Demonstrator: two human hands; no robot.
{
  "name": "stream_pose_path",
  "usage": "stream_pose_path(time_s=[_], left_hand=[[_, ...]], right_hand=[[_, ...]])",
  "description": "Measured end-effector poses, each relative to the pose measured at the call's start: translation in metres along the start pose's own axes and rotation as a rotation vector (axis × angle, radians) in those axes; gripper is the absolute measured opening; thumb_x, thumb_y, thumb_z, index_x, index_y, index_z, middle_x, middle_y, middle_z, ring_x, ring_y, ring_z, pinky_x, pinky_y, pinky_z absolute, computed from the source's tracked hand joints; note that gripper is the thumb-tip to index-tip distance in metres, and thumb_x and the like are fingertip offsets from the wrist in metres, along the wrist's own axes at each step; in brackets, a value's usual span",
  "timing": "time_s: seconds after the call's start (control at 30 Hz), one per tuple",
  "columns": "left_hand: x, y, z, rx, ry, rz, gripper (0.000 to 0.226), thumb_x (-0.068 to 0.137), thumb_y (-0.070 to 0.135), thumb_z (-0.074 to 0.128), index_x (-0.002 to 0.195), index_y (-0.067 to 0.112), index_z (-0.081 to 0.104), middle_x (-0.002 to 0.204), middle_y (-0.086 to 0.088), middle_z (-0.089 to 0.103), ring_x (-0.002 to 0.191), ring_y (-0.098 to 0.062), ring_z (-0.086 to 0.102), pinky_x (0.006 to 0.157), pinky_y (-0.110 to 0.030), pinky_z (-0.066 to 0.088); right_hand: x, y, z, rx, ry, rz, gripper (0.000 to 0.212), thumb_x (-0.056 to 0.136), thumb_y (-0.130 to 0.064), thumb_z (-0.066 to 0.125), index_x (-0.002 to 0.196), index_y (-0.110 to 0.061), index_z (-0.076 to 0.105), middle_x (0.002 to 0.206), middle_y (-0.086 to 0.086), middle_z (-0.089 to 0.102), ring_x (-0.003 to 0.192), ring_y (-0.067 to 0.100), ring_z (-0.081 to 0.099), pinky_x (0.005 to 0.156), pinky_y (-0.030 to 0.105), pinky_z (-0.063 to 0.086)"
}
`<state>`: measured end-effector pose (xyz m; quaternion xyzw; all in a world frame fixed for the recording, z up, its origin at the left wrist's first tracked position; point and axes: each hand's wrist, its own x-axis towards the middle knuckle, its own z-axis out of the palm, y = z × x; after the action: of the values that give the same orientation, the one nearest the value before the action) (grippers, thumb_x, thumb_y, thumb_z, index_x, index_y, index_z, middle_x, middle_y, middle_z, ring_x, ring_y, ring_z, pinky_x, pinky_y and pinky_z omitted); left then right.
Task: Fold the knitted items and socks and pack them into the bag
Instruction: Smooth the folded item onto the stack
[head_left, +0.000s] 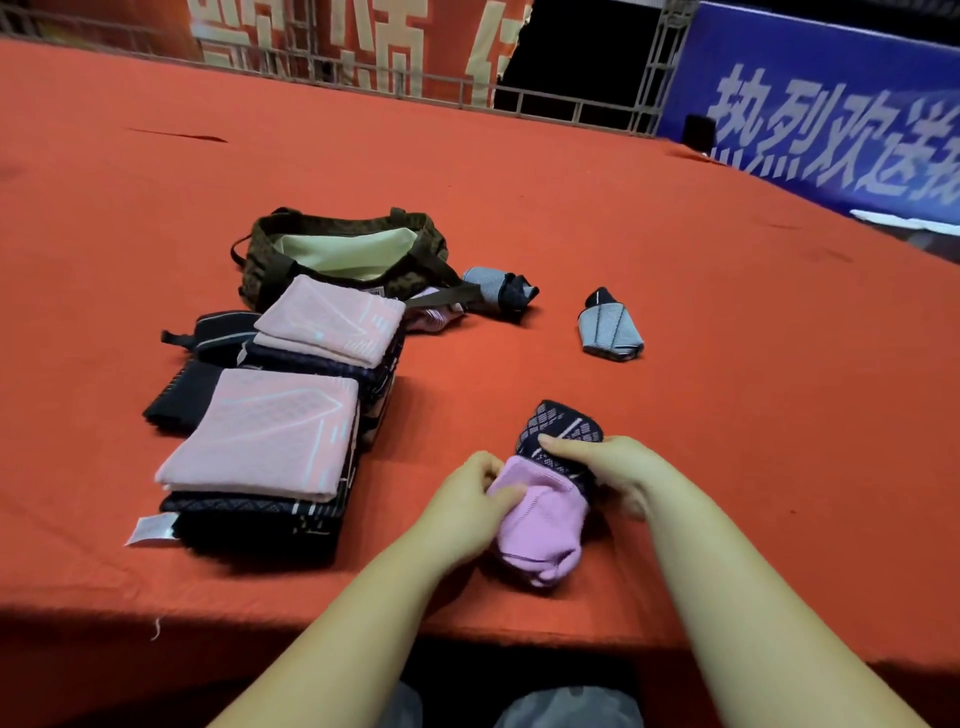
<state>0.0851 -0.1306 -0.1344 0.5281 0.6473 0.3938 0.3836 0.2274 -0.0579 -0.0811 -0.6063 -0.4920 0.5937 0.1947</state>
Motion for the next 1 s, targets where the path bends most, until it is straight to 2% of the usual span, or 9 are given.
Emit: stream_pose_path(time_s=[0.07,0.23,0.37,0.47,0.57,0.67,0.8,0.87,1.0], left_hand=[[-0.001,0.002,-0.009,-0.058,0.043,0.103,0.017,0.091,0.011,0.055,0.083,0.023,0.047,0.073,0.01,0.051,0.066,-0.004,0.045,0.059,-0.016,0.036],[-0.001,0.02,-0.03,-0.048,0.018,0.292,0.021,0.091,0.003,0.051,0.087,0.023,0.049,0.079,0.011,0.054,0.069,0.002,0.045,0.069,-0.015,0.038],[-0.003,0.03,-0.031,-0.025,0.107,0.291,0.024,0.09,0.002,0.05,0.082,0.025,0.049,0.077,0.013,0.054,0.065,0.008,0.046,0.065,-0.01,0.036],[-0.005,0.032,-0.028,-0.113,0.208,0.162,0.024,0.088,0.005,0.051,0.075,0.025,0.054,0.074,0.012,0.057,0.074,-0.005,0.051,0.071,-0.017,0.04],[-0.007,0.036,-0.023,-0.256,0.19,-0.015,0.018,0.091,0.031,0.055,0.074,0.025,0.057,0.082,0.005,0.061,0.089,-0.019,0.057,0.089,-0.036,0.046],[-0.007,0.036,-0.019,-0.002,0.283,-0.025,0.039,0.073,0.062,0.057,0.082,0.024,0.061,0.097,-0.002,0.062,0.099,-0.021,0.056,0.093,-0.039,0.043],[-0.01,0.04,-0.018,0.217,0.407,0.06,0.017,0.085,0.035,0.059,0.096,0.023,0.058,0.103,-0.001,0.052,0.1,-0.023,0.054,0.086,-0.03,0.04],[-0.012,0.039,-0.018,0.254,0.421,0.105,0.018,0.086,0.033,0.058,0.1,0.022,0.055,0.101,0.001,0.057,0.096,-0.02,0.056,0.082,-0.031,0.041],[-0.011,0.039,-0.018,0.304,0.405,0.077,0.018,0.089,0.036,0.056,0.09,0.019,0.063,0.093,-0.001,0.068,0.093,-0.023,0.06,0.08,-0.032,0.046]], right_hand=[[-0.003,-0.002,-0.01,0.049,-0.121,-0.034,0.041,0.06,-0.029,0.079,0.095,-0.009,0.07,0.086,0.005,0.073,0.074,0.017,0.067,0.068,0.025,0.052],[-0.027,-0.013,-0.027,-0.072,-0.216,-0.302,0.018,0.083,-0.017,0.066,0.099,-0.01,0.07,0.097,0.005,0.073,0.085,0.015,0.068,0.079,0.027,0.053],[-0.039,-0.016,-0.017,-0.342,0.045,-0.621,0.012,0.086,-0.024,0.067,0.096,-0.019,0.066,0.092,-0.004,0.073,0.085,0.01,0.067,0.078,0.026,0.052],[-0.046,-0.015,-0.006,-0.515,0.191,-0.754,0.01,0.09,-0.028,0.06,0.09,-0.02,0.064,0.084,-0.006,0.069,0.082,0.013,0.063,0.076,0.031,0.048],[-0.049,-0.009,0.006,-0.601,0.315,-0.838,0.017,0.092,-0.035,0.054,0.087,-0.02,0.061,0.078,-0.004,0.066,0.078,0.019,0.06,0.071,0.036,0.046],[-0.051,-0.004,0.018,-0.568,0.405,-0.914,0.026,0.094,-0.038,0.048,0.083,-0.017,0.058,0.075,-0.002,0.061,0.075,0.02,0.055,0.067,0.038,0.044],[-0.054,0.0,0.025,-0.565,0.496,-0.929,0.024,0.094,-0.033,0.05,0.072,-0.023,0.047,0.068,-0.005,0.052,0.069,0.02,0.048,0.06,0.034,0.033],[-0.057,-0.001,0.025,-0.545,0.512,-0.936,0.007,0.093,-0.031,0.053,0.087,-0.03,0.056,0.079,-0.009,0.061,0.076,0.02,0.054,0.063,0.032,0.038],[-0.059,-0.002,0.023,-0.49,0.522,-0.957,0.021,0.094,-0.028,0.053,0.113,-0.032,0.061,0.103,-0.013,0.068,0.092,0.012,0.06,0.073,0.027,0.043]])
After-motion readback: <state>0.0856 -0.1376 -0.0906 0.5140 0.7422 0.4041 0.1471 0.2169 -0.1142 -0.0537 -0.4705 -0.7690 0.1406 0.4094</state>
